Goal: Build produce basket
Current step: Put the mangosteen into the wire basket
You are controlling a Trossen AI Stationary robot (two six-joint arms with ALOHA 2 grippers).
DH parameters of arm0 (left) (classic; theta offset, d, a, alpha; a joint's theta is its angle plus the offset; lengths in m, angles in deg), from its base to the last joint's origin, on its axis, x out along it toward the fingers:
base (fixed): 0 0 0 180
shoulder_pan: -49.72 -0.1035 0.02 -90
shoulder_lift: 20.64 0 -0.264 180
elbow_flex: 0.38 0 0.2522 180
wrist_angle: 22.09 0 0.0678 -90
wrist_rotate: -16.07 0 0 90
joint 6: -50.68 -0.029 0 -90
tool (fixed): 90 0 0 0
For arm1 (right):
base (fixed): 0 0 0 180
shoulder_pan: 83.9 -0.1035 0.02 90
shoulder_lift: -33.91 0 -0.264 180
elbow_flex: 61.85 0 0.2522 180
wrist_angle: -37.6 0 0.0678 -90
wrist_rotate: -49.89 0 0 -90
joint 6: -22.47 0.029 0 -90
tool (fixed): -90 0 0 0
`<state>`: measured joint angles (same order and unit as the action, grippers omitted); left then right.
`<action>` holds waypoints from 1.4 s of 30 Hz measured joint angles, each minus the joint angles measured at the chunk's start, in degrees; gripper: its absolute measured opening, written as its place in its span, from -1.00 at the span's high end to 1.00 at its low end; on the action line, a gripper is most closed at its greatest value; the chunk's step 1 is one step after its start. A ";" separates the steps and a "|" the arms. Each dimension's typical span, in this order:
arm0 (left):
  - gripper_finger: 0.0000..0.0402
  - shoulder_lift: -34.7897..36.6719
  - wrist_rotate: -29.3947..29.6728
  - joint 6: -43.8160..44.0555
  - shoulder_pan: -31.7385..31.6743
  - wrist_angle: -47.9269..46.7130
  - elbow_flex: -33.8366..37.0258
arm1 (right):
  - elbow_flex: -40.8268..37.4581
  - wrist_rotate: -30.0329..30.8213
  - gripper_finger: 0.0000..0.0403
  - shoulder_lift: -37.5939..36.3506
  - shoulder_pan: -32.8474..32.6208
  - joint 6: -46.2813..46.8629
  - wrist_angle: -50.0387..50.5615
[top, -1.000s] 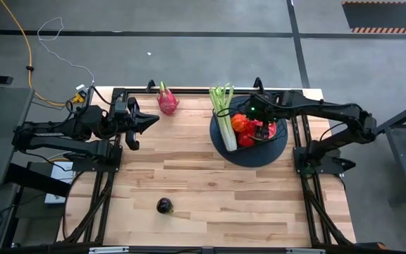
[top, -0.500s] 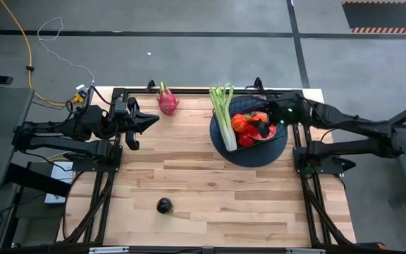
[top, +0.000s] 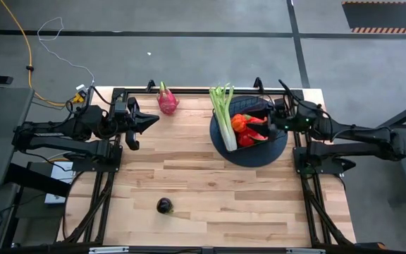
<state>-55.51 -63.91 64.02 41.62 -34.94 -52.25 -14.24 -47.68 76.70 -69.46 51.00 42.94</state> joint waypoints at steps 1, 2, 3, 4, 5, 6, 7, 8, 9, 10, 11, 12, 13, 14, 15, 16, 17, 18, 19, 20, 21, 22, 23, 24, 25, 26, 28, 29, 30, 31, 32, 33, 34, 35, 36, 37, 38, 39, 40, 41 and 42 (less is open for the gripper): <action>1.00 0.00 0.00 0.00 0.00 0.00 0.00 | 0.03 0.00 -0.71 -0.03 0.01 -0.96 -0.12; 1.00 0.00 0.00 0.00 0.00 0.00 0.00 | 0.04 0.02 -0.71 -0.03 0.00 -2.18 -0.43; 1.00 0.00 0.05 0.00 0.00 0.00 0.00 | 0.07 0.01 -0.71 -0.03 0.00 -3.39 -0.60; 1.00 0.00 0.15 0.00 0.00 0.00 0.00 | 0.07 0.00 -0.71 -0.03 0.00 -4.32 -0.64; 1.00 0.00 0.44 0.00 0.00 0.01 0.00 | 0.07 -0.01 -0.71 -0.03 0.00 -4.85 -0.64; 1.00 0.00 0.78 -0.02 0.00 0.02 0.00 | 0.07 0.00 -0.71 -0.03 0.00 -5.11 -0.64; 1.00 0.00 0.97 -0.02 0.00 0.02 0.00 | 0.07 0.00 -0.71 -0.03 0.00 -5.30 -0.62; 1.00 0.02 1.01 0.00 0.00 0.02 0.00 | 0.08 -0.02 -0.71 -0.03 0.00 -5.40 -0.62; 1.00 0.02 1.01 -0.02 0.00 0.00 0.00 | 0.09 -0.20 -0.71 -0.03 0.00 -5.45 -0.62; 1.00 0.00 0.98 -0.02 -0.01 0.00 0.00 | 0.09 -0.70 -0.71 -0.03 0.00 -5.45 -0.62; 1.00 0.00 1.00 -0.02 0.00 0.00 0.00 | 0.10 -1.17 -0.71 -0.03 0.00 -5.50 -0.62; 1.00 0.00 1.00 -0.02 0.00 0.00 0.00 | 0.11 -1.59 -0.71 -0.03 0.00 -5.74 -0.62; 1.00 0.00 1.00 -0.02 0.00 0.00 0.00 | 0.11 -1.98 -0.71 -0.03 0.00 -6.17 -0.59; 1.00 0.00 1.01 -0.02 0.00 0.00 0.00 | 0.11 -2.16 -0.71 -0.03 0.00 -6.49 -0.59; 1.00 0.00 1.01 -0.02 0.00 0.00 0.00 | 0.13 -2.16 -0.71 -0.03 0.00 -6.77 -0.59; 1.00 0.00 1.01 -0.02 0.00 0.01 0.00 | 0.13 -2.16 -0.71 -0.03 0.00 -7.32 -0.59; 1.00 0.00 1.01 -0.02 0.00 0.01 0.00 | 0.13 -2.16 -0.71 0.00 0.00 -8.09 -0.59; 1.00 0.00 1.01 -0.02 0.00 0.00 0.00 | 0.13 -2.16 -0.71 -0.01 0.00 -9.07 -0.59; 1.00 0.00 1.01 -0.16 -0.02 0.00 0.00 | 0.15 -2.16 -0.71 0.00 0.00 -9.50 -0.59; 1.00 0.00 1.01 -0.83 0.00 0.00 0.00 | 0.15 -2.18 -0.71 0.00 0.00 -9.58 -0.59; 1.00 0.00 1.01 -1.70 0.00 0.00 0.00 | 0.15 -2.18 -0.71 0.00 0.01 -9.63 -0.59; 1.00 0.01 1.00 -2.56 0.00 0.00 0.00 | 0.15 -2.18 -0.71 0.00 0.02 -10.06 -0.57; 1.00 0.01 0.95 -3.32 0.00 0.00 0.00 | 0.15 -2.18 -0.71 0.00 0.02 -10.79 -0.57; 1.00 0.01 0.94 -3.84 0.00 0.00 0.00 | 0.15 -2.18 -0.71 0.00 0.02 -11.45 -0.57; 1.00 0.01 0.94 -4.32 0.00 0.00 0.00 | 0.15 -2.18 -0.71 0.00 0.02 -12.01 -0.57; 1.00 0.00 0.97 -4.87 0.00 0.00 0.00 | 0.15 -2.18 -0.71 0.00 0.01 -12.22 -0.57; 0.99 0.01 1.01 -5.85 0.00 0.00 0.00 | 0.15 -2.18 -0.71 0.00 0.02 -13.52 -0.55; 0.98 0.00 1.03 -6.11 0.00 0.00 0.00 | 0.15 -2.18 -0.71 0.00 0.02 -14.22 -0.57; 0.97 0.00 1.08 -6.40 0.00 0.00 0.00 | 0.15 -2.18 -0.70 0.00 0.02 -14.42 -0.67; 0.95 0.00 1.11 -6.47 0.00 0.00 0.00 | 0.15 -2.17 -0.69 0.01 0.02 -14.33 -0.85; 0.94 0.01 1.09 -6.47 0.00 0.00 0.00 | 0.15 -2.16 -0.68 0.01 0.02 -13.98 -0.97; 0.92 0.00 1.09 -6.47 0.00 0.00 0.00 | 0.15 -2.15 -0.65 0.01 0.02 -14.00 -1.10; 0.90 0.00 1.09 -6.49 0.00 -0.01 0.00 | 0.15 -2.17 -0.62 0.01 0.02 -14.24 -1.26; 0.88 0.00 1.09 -6.49 0.00 -0.02 0.00 | 0.15 -2.18 -0.58 0.02 0.02 -14.96 -1.61; 0.87 0.01 1.09 -6.49 0.00 -0.02 0.00 | 0.15 -2.18 -0.52 0.01 0.00 -15.63 -2.11; 0.85 0.00 1.09 -6.49 0.00 -0.02 0.00 | 0.18 -2.18 -0.46 0.00 0.01 -16.08 -2.51; 0.83 0.00 1.09 -6.49 0.00 -0.02 0.00 | 0.22 -2.18 -0.38 0.00 0.02 -16.46 -2.65; 0.82 0.01 1.09 -6.51 0.00 -0.07 0.00 | 0.22 -2.18 -0.28 0.00 0.02 -16.60 -2.63; 0.80 0.01 1.08 -6.51 0.00 -0.20 0.00 | 0.22 -2.18 -0.17 0.00 0.02 -16.56 -2.57; 0.78 0.00 0.95 -6.51 0.00 -0.41 0.00 | 0.22 -2.18 -0.05 0.00 0.02 -16.11 -2.50; 0.75 0.00 0.71 -6.50 0.00 -0.64 0.00 | 0.22 -2.19 0.09 0.00 0.02 -15.25 -2.44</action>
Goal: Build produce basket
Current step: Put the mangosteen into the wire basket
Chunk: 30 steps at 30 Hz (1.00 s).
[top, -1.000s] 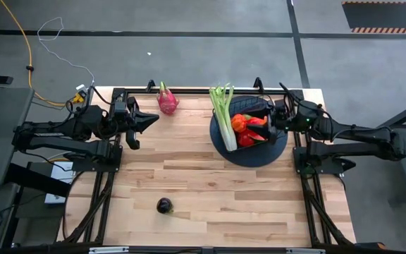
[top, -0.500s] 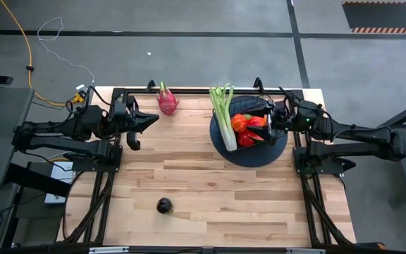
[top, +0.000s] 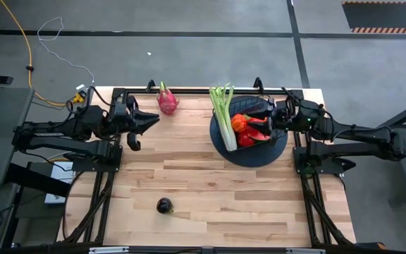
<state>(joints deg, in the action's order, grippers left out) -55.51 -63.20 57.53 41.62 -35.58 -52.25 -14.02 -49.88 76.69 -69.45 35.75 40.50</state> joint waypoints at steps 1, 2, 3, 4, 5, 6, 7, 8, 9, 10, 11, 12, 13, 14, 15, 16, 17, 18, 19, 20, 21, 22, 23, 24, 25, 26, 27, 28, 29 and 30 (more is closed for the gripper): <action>0.73 0.00 -0.13 -0.02 0.00 -0.32 0.00 | 0.00 0.01 0.25 0.00 0.00 0.70 0.27; 0.70 0.02 -0.23 0.01 0.00 -0.58 0.00 | 0.00 -0.01 0.42 0.00 0.00 0.99 0.69; 0.68 0.00 -0.25 -0.02 0.00 -0.76 0.00 | 0.00 -0.01 0.59 0.00 0.00 0.93 1.22; 0.65 0.00 -0.25 0.00 0.00 -0.95 0.00 | 0.00 -0.13 0.76 0.00 0.00 0.19 1.62; 0.62 0.01 -0.24 -0.02 0.01 -1.00 0.00 | 0.00 -0.50 0.88 0.00 0.00 -0.82 1.72; 0.59 0.00 -0.25 -0.03 0.01 -0.98 0.00 | 0.00 -0.95 0.93 0.00 0.00 -1.61 1.72; 0.55 0.00 -0.24 -0.23 0.00 -0.97 0.00 | 0.00 -1.08 0.92 0.00 -0.02 -1.62 1.68; 0.52 0.01 -0.24 -0.72 0.00 -0.96 0.00 | 0.00 -1.22 0.89 0.00 0.00 -1.41 1.71; 0.48 0.00 -0.21 -1.24 0.00 -0.98 0.00 | 0.00 -1.23 0.87 0.00 0.00 -1.07 1.76; 0.44 0.00 -0.12 -1.39 0.00 -1.01 0.00 | 0.00 -1.23 0.87 0.00 0.00 -0.55 1.76; 0.39 0.00 0.12 -0.82 0.00 -1.05 0.00 | 0.00 -1.30 0.88 0.00 0.00 -0.35 1.76; 0.34 0.00 0.29 0.37 0.00 -1.05 0.00 | 0.00 -1.55 0.91 0.00 0.00 -0.31 1.76; 0.29 0.00 0.42 1.48 -0.02 -0.98 0.00 | 0.00 -1.96 0.95 0.00 0.00 -0.35 1.78; 0.22 0.00 0.40 1.98 -0.10 -0.96 0.00 | 0.00 -2.35 0.97 0.00 0.00 -0.52 1.78; 0.15 0.01 0.39 2.38 -0.11 -0.95 0.00 | 0.00 -2.43 0.99 0.00 0.00 -0.70 1.76; 0.08 0.01 0.40 2.45 -0.11 -0.96 0.00 | 0.00 -2.50 0.98 0.00 -0.02 -0.66 1.76; 0.00 0.00 0.40 2.52 -0.11 -0.96 0.00 | 0.00 -2.52 0.96 0.00 0.00 -0.30 1.72; -0.07 0.02 0.45 2.80 -0.11 -0.90 0.00 | 0.00 -2.50 0.96 0.00 0.00 -0.21 1.63; -0.15 0.00 0.74 3.39 -0.11 -0.72 0.00 | 0.00 -2.62 0.96 0.00 0.00 -0.17 1.49; -0.22 0.00 1.16 3.55 -0.11 -0.50 0.00 | 0.00 -2.92 0.97 0.00 0.00 -0.19 1.28; -0.29 0.02 1.71 3.78 -0.11 -0.45 0.00 | 0.00 -3.29 0.99 0.00 0.00 -0.21 1.07; -0.36 0.02 2.14 3.90 -0.11 -0.50 0.00 | 0.00 -3.63 0.99 0.00 0.00 -0.24 0.87; -0.43 0.00 2.39 3.91 -0.11 -0.50 0.00 | 0.00 -3.75 0.99 0.00 0.00 -0.22 0.72; -0.49 0.00 2.51 3.90 -0.13 -0.52 0.00 | 0.00 -3.77 0.99 0.00 -0.02 -0.02 0.64; -0.55 0.01 2.54 3.91 -0.13 -0.48 0.00 | 0.00 -3.77 0.99 0.00 -0.01 0.21 0.58; -0.61 0.02 2.54 3.92 -0.13 -0.47 0.00 | 0.00 -3.77 0.99 0.00 0.00 0.28 0.56; -0.66 0.02 2.54 3.90 -0.13 -0.48 0.00 | 0.00 -3.77 1.00 0.00 0.00 0.27 0.56; -0.71 0.02 2.51 3.90 -0.13 -0.48 0.00 | 0.00 -3.75 1.00 0.00 0.00 0.25 0.56; -0.76 0.00 2.25 3.90 -0.13 -0.48 0.00 | 0.00 -3.76 1.00 0.00 0.00 0.25 0.52; -0.80 0.02 1.82 3.92 -0.13 -0.48 0.00 | 0.00 -3.76 1.00 0.00 0.00 0.34 0.48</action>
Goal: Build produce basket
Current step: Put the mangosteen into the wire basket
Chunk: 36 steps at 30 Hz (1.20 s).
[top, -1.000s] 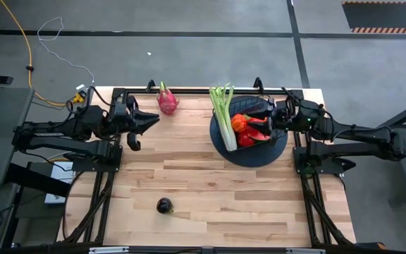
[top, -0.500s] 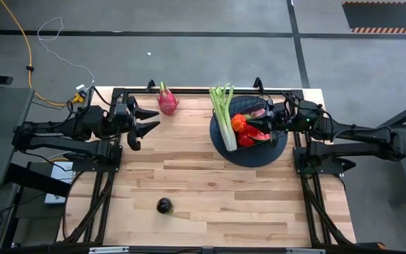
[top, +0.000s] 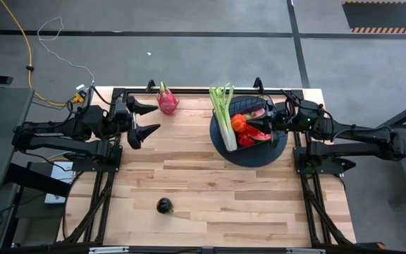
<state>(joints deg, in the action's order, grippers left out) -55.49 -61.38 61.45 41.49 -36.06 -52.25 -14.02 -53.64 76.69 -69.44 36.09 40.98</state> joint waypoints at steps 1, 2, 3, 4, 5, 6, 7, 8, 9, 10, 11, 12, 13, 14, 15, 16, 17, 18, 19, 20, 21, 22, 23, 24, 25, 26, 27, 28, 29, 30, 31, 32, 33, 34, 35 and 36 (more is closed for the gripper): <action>-0.84 0.00 -0.50 -0.01 0.00 0.01 0.00 | 0.00 0.01 1.00 0.00 0.00 0.03 0.02; -0.87 0.00 -1.12 0.00 0.00 0.02 0.00 | 0.00 0.01 1.00 0.00 0.00 0.03 0.02; -0.90 0.00 -2.00 0.00 0.02 0.06 0.00 | 0.00 0.02 1.00 0.00 0.00 0.09 -0.01; -0.92 0.00 -3.01 0.00 0.02 0.26 0.00 | 0.00 0.02 1.00 0.00 0.00 0.71 -0.01; -0.93 -0.01 -3.96 0.05 0.02 0.45 0.00 | 0.00 0.02 1.00 0.00 0.00 1.08 -0.01; -0.94 -0.08 -4.70 0.26 0.02 0.48 0.00 | 0.00 0.02 1.00 0.00 0.00 1.43 -0.01; -0.94 -0.47 -5.28 0.84 0.10 0.33 -0.08 | 0.00 0.02 1.00 0.00 0.00 1.53 -0.01; -0.94 -0.93 -5.90 1.54 0.23 -0.57 -0.57 | 0.00 0.02 1.00 0.00 0.00 1.56 -0.01; -0.94 -1.55 -6.69 2.48 0.67 -2.04 -1.54 | 0.00 0.02 1.00 0.00 0.00 1.56 -0.01; -0.94 -2.42 -7.24 3.14 1.42 -4.04 -2.85 | 0.00 0.03 1.00 0.00 0.00 1.54 -0.01; -0.94 -3.64 -7.44 3.53 2.41 -6.51 -4.32 | 0.00 0.17 1.00 0.00 0.00 1.56 -0.01; -0.94 -5.19 -7.59 3.62 3.74 -9.41 -6.10 | 0.00 0.53 1.00 0.00 0.00 1.71 0.02; -0.94 -6.79 -7.84 3.59 5.28 -12.78 -8.18 | 0.00 0.97 1.00 0.00 -0.02 2.05 0.01; -0.94 -8.55 -7.83 3.37 7.11 -16.24 -10.17 | 0.00 1.13 1.00 0.00 0.00 2.48 0.02; -0.94 -10.57 -7.76 3.21 9.15 -20.11 -12.22 | 0.00 1.25 1.00 0.00 0.00 2.56 0.04; -0.94 -12.66 -7.58 3.22 11.26 -23.91 -14.13 | 0.00 1.28 1.00 0.00 0.00 2.55 0.10; -0.94 -14.67 -7.41 3.34 13.41 -27.36 -15.86 | 0.00 1.28 1.00 0.00 0.00 2.49 0.16; -0.94 -16.71 -7.41 3.92 15.65 -31.23 -17.36 | 0.00 1.26 1.00 0.00 0.00 2.44 0.23; -0.94 -18.57 -7.41 4.70 17.82 -34.50 -18.60 | 0.00 1.27 1.00 0.00 0.00 2.40 0.26; -0.94 -20.46 -7.41 6.06 20.07 -37.17 -19.68 | 0.00 1.26 1.00 -0.01 0.00 2.10 0.51; -0.94 -22.39 -7.38 7.61 22.14 -39.39 -20.49 | 0.00 1.26 1.00 -0.02 0.00 1.69 0.95; -0.94 -24.18 -7.36 9.16 24.19 -41.27 -20.97 | 0.00 1.26 1.00 -0.02 0.00 1.32 1.34; -0.94 -26.07 -7.35 10.78 26.24 -42.67 -21.11 | 0.00 1.26 1.00 -0.02 0.00 0.94 1.78; -0.94 -27.99 -7.33 12.35 28.29 -43.54 -21.11 | 0.00 1.26 1.00 -0.02 0.00 0.70 2.41; -0.94 -29.97 -7.16 13.93 30.25 -44.03 -21.11 | 0.00 1.26 1.00 -0.02 0.00 0.43 3.01; -0.94 -31.88 -6.84 15.10 32.26 -44.27 -21.11 | 0.00 1.26 1.00 -0.02 0.00 0.11 3.64; -0.94 -33.97 -6.17 15.82 34.07 -44.29 -21.11 | 0.00 1.26 1.00 -0.02 0.00 -0.40 4.23; -0.94 -35.95 -5.21 16.08 35.68 -44.30 -21.11 | 0.00 1.26 1.00 -0.02 0.00 -0.72 4.74; -0.94 -37.94 -4.38 16.06 37.31 -44.41 -21.11 | 0.00 1.26 1.00 -0.02 0.00 -1.15 5.28; -0.94 -40.02 -3.31 15.88 38.69 -44.20 -21.11 | 0.00 1.26 1.00 -0.02 0.00 -1.82 5.78; -0.94 -42.02 -2.20 15.77 39.78 -43.53 -21.11 | 0.00 1.26 1.00 -0.02 0.00 -2.24 6.25; -0.94 -43.92 -1.34 15.72 40.64 -42.73 -21.11 | 0.00 1.25 1.00 -0.02 0.00 -2.82 6.75; -0.94 -45.86 -0.54 15.68 41.39 -41.91 -21.11 | 0.00 1.24 1.00 -0.02 0.00 -3.28 7.17; -0.94 -47.57 0.27 15.73 42.03 -40.81 -21.11 | 0.00 1.26 1.00 -0.02 0.00 -3.52 7.52; -0.94 -49.32 1.02 15.80 42.46 -39.46 -21.11 | 0.00 1.24 1.00 -0.02 0.00 -3.60 7.84; -0.94 -51.07 1.39 15.84 42.72 -38.14 -21.14 | 0.00 1.24 1.00 -0.02 0.00 -3.61 8.16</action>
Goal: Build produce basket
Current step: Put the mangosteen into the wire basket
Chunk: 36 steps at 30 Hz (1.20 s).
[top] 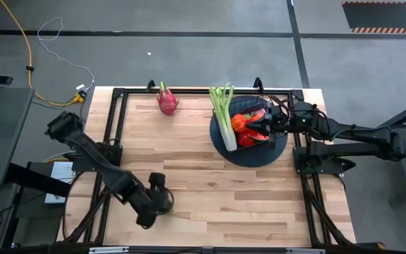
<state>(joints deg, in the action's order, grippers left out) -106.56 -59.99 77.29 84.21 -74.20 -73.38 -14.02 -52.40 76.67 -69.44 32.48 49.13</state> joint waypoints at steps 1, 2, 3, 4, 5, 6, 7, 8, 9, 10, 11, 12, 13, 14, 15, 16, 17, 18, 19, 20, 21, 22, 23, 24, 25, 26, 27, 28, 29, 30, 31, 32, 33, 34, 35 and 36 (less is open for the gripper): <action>-0.94 -1.54 0.01 0.10 0.21 0.82 0.02 | 0.00 0.00 1.00 0.00 0.00 -0.01 0.31; -0.94 -3.01 -0.15 0.17 0.25 1.69 0.02 | 0.00 0.00 1.00 0.00 0.00 -0.01 0.65; -0.94 -4.40 -0.74 0.22 0.24 2.75 0.02 | 0.00 0.00 1.00 0.00 0.00 -0.01 0.93; -0.94 -5.65 -1.34 0.24 0.22 3.14 0.00 | 0.00 0.00 1.00 0.00 0.00 -0.01 1.19; -0.94 -6.81 -1.86 0.24 0.18 2.92 0.01 | 0.00 -0.01 1.00 0.00 0.00 -0.01 1.28; -0.94 -7.89 -2.22 0.22 0.06 2.80 0.02 | 0.00 0.00 1.00 0.00 0.00 -0.01 1.33; -0.94 -8.88 -2.34 0.24 0.01 2.81 0.02 | 0.00 -0.02 1.00 0.00 0.00 -0.01 1.48; -0.94 -9.65 -2.37 0.22 -0.01 2.78 0.02 | 0.00 -0.02 1.00 0.00 0.00 -0.01 1.68; -0.94 -10.27 -2.39 0.24 -0.02 2.78 0.02 | 0.00 -0.02 1.00 0.00 0.00 -0.01 1.88; -0.94 -10.90 -2.49 0.22 -0.04 2.80 0.02 | 0.00 -0.02 1.00 0.00 0.00 -0.01 2.12; -0.94 -11.53 -2.75 0.22 -0.04 2.78 0.02 | 0.00 -0.04 1.00 0.00 0.00 -0.01 2.40; -0.94 -12.15 -3.07 0.23 -0.04 2.65 0.02 | 0.00 -0.04 1.00 0.00 0.00 -0.01 2.58; -0.94 -12.59 -3.50 0.23 -0.04 2.54 0.03 | 0.00 -0.04 1.00 0.00 0.00 -0.01 2.81; -0.94 -12.93 -3.68 0.17 -0.04 2.59 0.04 | 0.00 -0.07 1.00 0.00 0.00 -0.01 3.03; -0.94 -13.28 -3.66 -0.05 -0.04 2.69 0.02 | 0.00 -0.07 1.00 0.00 0.00 -0.01 3.15; -0.94 -13.66 -3.54 -0.30 -0.02 2.65 0.02 | 0.00 -0.07 1.00 0.00 0.02 -0.01 3.24; -0.94 -13.94 -3.25 -0.38 -0.02 2.58 0.02 | 0.00 -0.07 1.00 0.00 0.00 -0.01 3.26; -0.94 -14.06 -2.81 -0.41 -0.02 2.58 0.03 | 0.00 -0.07 1.00 0.00 0.01 -0.01 3.30; -0.94 -14.07 -2.29 -0.39 -0.02 2.62 0.02 | 0.00 -0.07 1.00 0.00 0.00 -0.01 3.31; -0.94 -14.07 -1.58 -0.41 -0.02 2.64 0.02 | 0.00 -0.07 1.00 0.00 0.02 -0.01 3.31; -0.94 -14.07 -0.77 -0.41 -0.02 2.61 0.02 | 0.00 -0.07 1.00 0.00 0.02 -0.02 3.31; -0.94 -14.07 -0.21 -0.56 -0.02 2.60 0.02 | 0.00 -0.07 1.00 0.00 0.02 -0.03 3.31; -0.94 -14.07 0.05 -1.11 -0.04 2.63 0.02 | 0.00 -0.07 1.00 0.00 0.00 -0.03 3.31; -0.94 -14.07 0.05 -1.66 -0.05 2.59 0.02 | 0.00 -0.07 1.00 0.00 0.02 -0.03 3.31; -0.94 -14.07 0.04 -2.02 -0.05 2.39 0.02 | 0.00 -0.07 1.00 0.00 0.02 -0.03 3.31; -0.94 -14.07 -0.09 -2.34 -0.04 2.18 0.02 | 0.00 -0.07 1.00 0.00 0.00 -0.03 3.31; -0.94 -14.07 -0.56 -2.67 -0.04 2.15 0.03 | 0.00 -0.07 1.00 0.00 0.00 -0.03 3.31; -0.93 -14.07 -1.26 -2.77 -0.06 2.32 0.14 | 0.00 -0.07 1.00 0.00 0.00 -0.03 3.31; -0.92 -14.07 -1.67 -2.80 -0.08 2.40 0.32 | 0.00 -0.07 1.00 0.00 0.02 -0.03 3.32; -0.89 -14.07 -2.02 -2.81 -0.10 2.22 0.47 | 0.00 -0.07 1.00 0.00 0.02 -0.03 3.33; -0.87 -14.07 -2.31 -2.82 -0.10 2.19 0.70 | 0.00 -0.07 1.00 0.00 0.01 -0.04 3.35; -0.84 -14.07 -2.66 -2.92 -0.12 2.27 0.91 | -0.01 -0.07 1.00 0.00 0.01 -0.05 3.35; -0.81 -14.07 -2.81 -2.97 -0.20 2.26 1.13 | 0.00 -0.07 1.00 0.00 0.02 -0.05 3.37; -0.77 -14.07 -2.83 -2.85 -0.33 2.17 1.32 | -0.02 -0.07 1.00 0.00 0.02 -0.05 3.46; -0.73 -14.07 -2.85 -2.80 -0.44 2.12 1.36 | 0.00 -0.07 1.00 0.00 0.02 -0.05 3.67; -0.69 -14.07 -2.85 -2.80 -0.60 2.30 1.36 | -0.01 -0.07 1.00 0.00 0.00 -0.05 3.84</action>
<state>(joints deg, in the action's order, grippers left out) -120.63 -62.84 74.49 83.61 -71.90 -72.03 -14.04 -52.47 76.67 -69.44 32.43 52.98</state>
